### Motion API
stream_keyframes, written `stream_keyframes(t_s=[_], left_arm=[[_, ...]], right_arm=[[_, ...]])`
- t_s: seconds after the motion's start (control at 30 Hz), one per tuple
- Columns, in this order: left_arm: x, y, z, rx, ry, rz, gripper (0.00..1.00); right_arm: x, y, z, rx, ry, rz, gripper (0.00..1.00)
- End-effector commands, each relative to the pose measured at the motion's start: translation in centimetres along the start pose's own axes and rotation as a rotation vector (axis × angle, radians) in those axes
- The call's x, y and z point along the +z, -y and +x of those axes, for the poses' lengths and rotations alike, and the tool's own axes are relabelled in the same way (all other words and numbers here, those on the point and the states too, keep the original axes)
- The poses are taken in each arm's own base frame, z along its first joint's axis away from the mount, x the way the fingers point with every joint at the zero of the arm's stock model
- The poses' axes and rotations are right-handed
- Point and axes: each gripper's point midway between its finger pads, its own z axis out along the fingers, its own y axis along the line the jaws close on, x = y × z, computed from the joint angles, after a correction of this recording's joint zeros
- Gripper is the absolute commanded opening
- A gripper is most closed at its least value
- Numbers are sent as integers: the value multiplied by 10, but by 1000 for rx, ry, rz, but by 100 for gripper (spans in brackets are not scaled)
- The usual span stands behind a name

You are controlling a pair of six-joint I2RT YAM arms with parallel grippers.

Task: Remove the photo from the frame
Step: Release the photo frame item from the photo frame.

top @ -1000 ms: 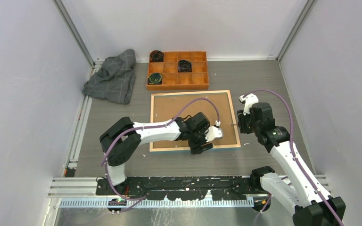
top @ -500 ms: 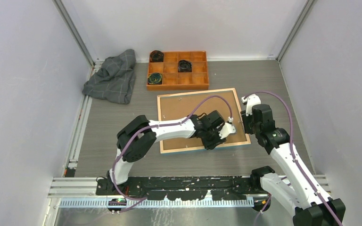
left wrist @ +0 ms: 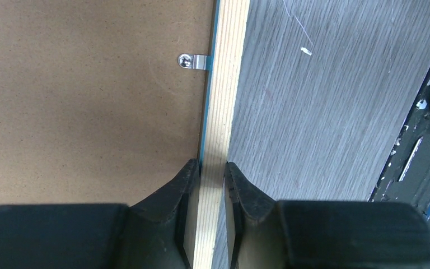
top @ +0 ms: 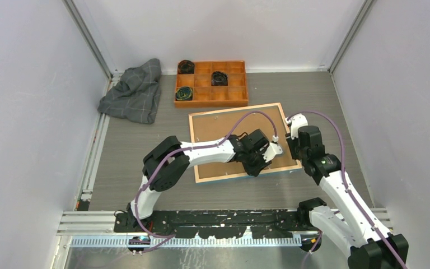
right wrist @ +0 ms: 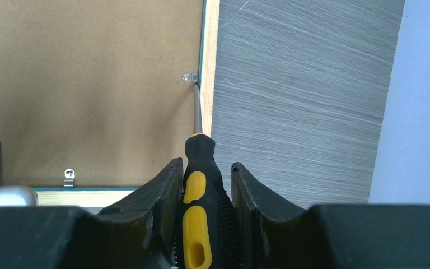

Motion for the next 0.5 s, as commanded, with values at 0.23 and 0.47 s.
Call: stream_keyframes(t_s=[0.23,0.47], left_arm=[[14,26,35,-54,-95,135,11],[20,35,44,-62,-121,190,0]], right_arm=[[3,3,3,-5,97,20,1],[15,-3,-1,-11,156,2,1]])
